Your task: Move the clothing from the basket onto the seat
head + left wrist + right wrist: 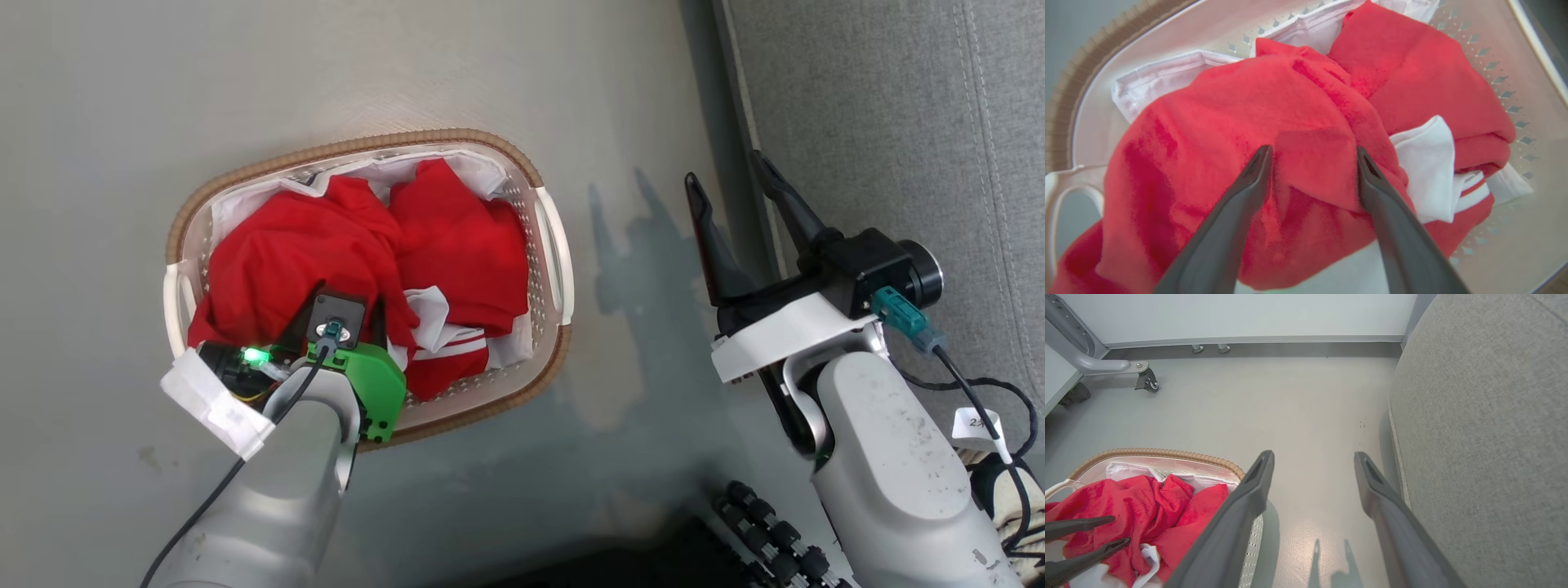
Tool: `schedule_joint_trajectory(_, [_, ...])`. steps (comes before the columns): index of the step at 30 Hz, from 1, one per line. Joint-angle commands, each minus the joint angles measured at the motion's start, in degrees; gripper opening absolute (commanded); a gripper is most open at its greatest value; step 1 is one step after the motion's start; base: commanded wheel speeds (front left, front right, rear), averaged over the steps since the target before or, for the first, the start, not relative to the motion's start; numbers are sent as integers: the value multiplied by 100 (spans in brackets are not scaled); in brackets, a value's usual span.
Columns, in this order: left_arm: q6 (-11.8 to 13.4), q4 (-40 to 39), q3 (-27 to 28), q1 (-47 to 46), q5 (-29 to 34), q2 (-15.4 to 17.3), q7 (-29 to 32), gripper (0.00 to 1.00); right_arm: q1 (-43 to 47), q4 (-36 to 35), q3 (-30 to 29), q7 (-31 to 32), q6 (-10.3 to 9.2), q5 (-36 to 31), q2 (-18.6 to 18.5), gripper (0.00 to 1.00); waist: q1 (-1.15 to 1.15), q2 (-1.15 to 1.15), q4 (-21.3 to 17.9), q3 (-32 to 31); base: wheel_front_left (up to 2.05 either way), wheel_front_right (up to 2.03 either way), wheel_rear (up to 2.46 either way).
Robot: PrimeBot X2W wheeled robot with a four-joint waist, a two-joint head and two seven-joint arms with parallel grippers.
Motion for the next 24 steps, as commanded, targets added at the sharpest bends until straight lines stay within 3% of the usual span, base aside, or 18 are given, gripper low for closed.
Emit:
schedule_joint_trajectory(1, [95, 133, -42, -142, 28, 39, 35, 100, -47, 23, 16, -27, -2, 7, 11, 100, 0, 0, -27, 30, 0, 0, 0])
schedule_joint_trajectory(9, [391, 605, -196, -369, -27, 39, 267, 100, -83, 24, 81, -27, -2, 6, 62, 100, 0, 0, -38, 91, 0, 0, 0])
schedule_joint_trajectory(15, [396, 720, -180, -437, -155, 39, 481, 99, -116, 43, 146, -27, -2, 44, 72, 100, 0, 0, -52, 138, 0, 0, 0])
schedule_joint_trajectory(16, [374, 726, -181, -439, -169, 39, 499, 92, -119, 48, 158, -27, -2, 50, 74, 100, 0, 0, -57, 139, 0, 0, 0])
schedule_joint_trajectory(19, [215, 742, -176, -410, -213, 63, 527, 0, -118, 78, 203, -27, -2, 60, 76, 100, 0, 0, -85, 119, 0, 0, 0])
schedule_joint_trajectory(24, [129, 759, -171, -279, -300, 95, 550, 0, -104, 139, 240, -26, -2, 101, 81, 100, 0, 0, -123, -7, 0, 0, 0])
